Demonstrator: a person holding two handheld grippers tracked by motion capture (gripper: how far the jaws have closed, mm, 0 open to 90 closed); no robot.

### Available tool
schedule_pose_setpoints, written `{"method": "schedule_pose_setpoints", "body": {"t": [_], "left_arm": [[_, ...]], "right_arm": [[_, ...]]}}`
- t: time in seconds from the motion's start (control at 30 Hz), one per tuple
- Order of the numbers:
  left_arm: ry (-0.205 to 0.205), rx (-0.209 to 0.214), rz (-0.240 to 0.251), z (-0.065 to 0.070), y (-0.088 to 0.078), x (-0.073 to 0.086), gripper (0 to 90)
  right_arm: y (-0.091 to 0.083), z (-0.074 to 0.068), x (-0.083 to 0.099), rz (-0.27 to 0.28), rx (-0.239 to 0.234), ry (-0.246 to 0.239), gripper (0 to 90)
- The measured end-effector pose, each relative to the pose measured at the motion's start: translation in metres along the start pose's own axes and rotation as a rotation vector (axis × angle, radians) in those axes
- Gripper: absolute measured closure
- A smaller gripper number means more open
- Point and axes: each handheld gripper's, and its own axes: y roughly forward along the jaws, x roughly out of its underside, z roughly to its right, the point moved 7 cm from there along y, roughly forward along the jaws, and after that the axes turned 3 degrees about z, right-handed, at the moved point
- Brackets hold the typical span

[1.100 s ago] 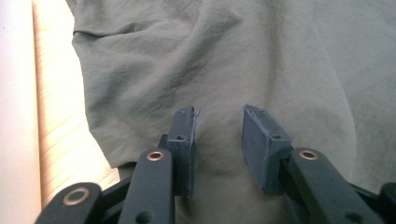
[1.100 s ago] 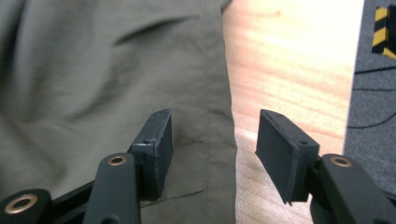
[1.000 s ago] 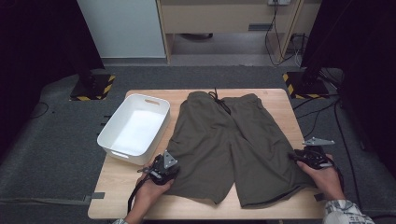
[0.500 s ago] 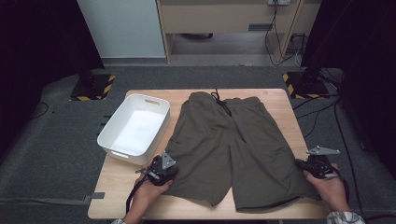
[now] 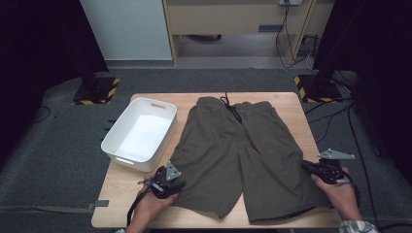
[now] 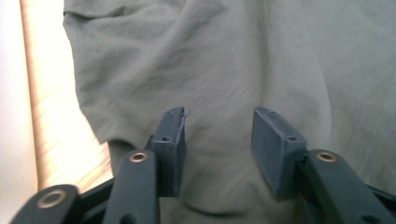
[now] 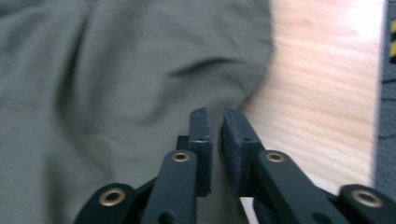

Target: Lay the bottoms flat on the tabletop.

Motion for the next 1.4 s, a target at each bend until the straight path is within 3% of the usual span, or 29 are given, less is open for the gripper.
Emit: {"method": "schedule_pose_setpoints", "body": {"t": [0.33, 0.63, 0.67, 0.73, 0.93, 1.1, 1.4], "left_arm": [[-0.047, 0.018, 0.104, -0.003, -0.007, -0.017, 39.8], [-0.059, 0.031, 0.156, -0.006, -0.012, -0.028, 31.9], [-0.059, 0.031, 0.156, -0.006, -0.012, -0.028, 30.4], [-0.076, 0.040, 0.148, -0.006, -0.013, -0.030, 27.3], [-0.086, 0.063, 0.158, -0.002, -0.019, -0.040, 20.8], [-0.092, 0.081, 0.182, -0.001, -0.023, -0.048, 17.0], [-0.109, 0.097, 0.220, -0.014, -0.034, -0.074, 13.2]], "right_arm": [[0.012, -0.046, -0.032, 0.040, -0.056, -0.048, 62.6], [0.029, -0.094, -0.055, 0.063, -0.087, -0.083, 42.4], [0.029, -0.094, -0.055, 0.063, -0.087, -0.083, 42.4], [0.040, -0.114, -0.061, 0.066, -0.111, -0.105, 35.5], [0.056, -0.148, -0.065, 0.030, -0.160, -0.152, 29.2], [0.068, -0.167, -0.067, 0.014, -0.179, -0.181, 23.8], [0.079, -0.207, -0.079, 0.033, -0.237, -0.213, 19.1]]}}
